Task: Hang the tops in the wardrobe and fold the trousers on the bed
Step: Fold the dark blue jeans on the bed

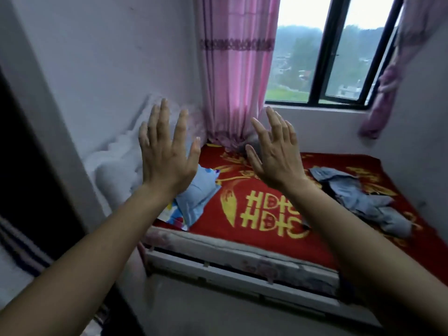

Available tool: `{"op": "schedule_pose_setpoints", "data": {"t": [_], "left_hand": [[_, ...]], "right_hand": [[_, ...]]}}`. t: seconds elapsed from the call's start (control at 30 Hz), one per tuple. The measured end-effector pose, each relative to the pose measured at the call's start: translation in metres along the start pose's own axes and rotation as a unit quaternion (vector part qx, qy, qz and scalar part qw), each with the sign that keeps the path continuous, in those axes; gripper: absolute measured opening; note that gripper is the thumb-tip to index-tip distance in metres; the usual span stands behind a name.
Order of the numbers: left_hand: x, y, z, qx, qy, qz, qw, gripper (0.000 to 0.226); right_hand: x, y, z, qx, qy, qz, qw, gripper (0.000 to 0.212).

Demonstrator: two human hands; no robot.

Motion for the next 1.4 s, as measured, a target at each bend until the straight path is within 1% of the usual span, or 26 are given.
{"op": "schedule_pose_setpoints", "data": {"t": [0.1,0.2,0.3,0.47,0.63,0.73,0.87,1.0,1.17,1.3,1.4], "left_hand": [[-0.059,0.083,0.04,0.099,-0.018,0.008,0.995,0.063],[-0.109,0.154,0.082,0.197,-0.028,0.011,0.98,0.067],[-0.153,0.209,0.112,0.259,-0.009,0.012,0.966,0.069],[-0.207,0.289,0.138,0.309,0.033,0.016,0.95,0.067],[-0.25,0.383,0.158,0.354,0.05,0.022,0.934,0.065],[-0.283,0.447,0.158,0.382,0.068,0.028,0.921,0.069],[-0.335,0.526,0.151,0.425,0.088,0.046,0.9,0.068],[-0.398,0.594,0.152,0.462,0.132,0.058,0.875,0.067],[-0.474,0.653,0.183,0.503,0.184,0.057,0.843,0.067],[-0.519,0.699,0.23,0.544,0.204,0.045,0.812,0.067],[-0.534,0.734,0.269,0.578,0.194,-0.001,0.793,0.068]], "right_hand": [[-0.072,0.019,0.074,0.058,0.041,0.006,0.997,0.062],[-0.127,0.041,0.144,0.132,0.081,0.01,0.988,0.063],[-0.171,0.062,0.198,0.179,0.115,0.012,0.977,0.064],[-0.234,0.106,0.261,0.233,0.177,0.003,0.956,0.063],[-0.3,0.165,0.308,0.292,0.207,0.009,0.934,0.066],[-0.357,0.199,0.325,0.33,0.237,0.035,0.913,0.067],[-0.434,0.227,0.344,0.368,0.289,0.052,0.882,0.069],[-0.502,0.229,0.369,0.369,0.346,0.074,0.859,0.07],[-0.56,0.226,0.432,0.373,0.415,0.078,0.826,0.072],[-0.607,0.243,0.496,0.384,0.459,0.065,0.799,0.075],[-0.637,0.274,0.541,0.401,0.479,0.027,0.78,0.076]]}}
Point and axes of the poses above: each hand's wrist, its own z-axis away from the middle knuckle, its own y-axis out of the palm, x = y × z, the point moved 10 cm from there along -z, towards the middle knuckle, and after that the axes turned 11 degrees about -y, right-handed, at the moved point
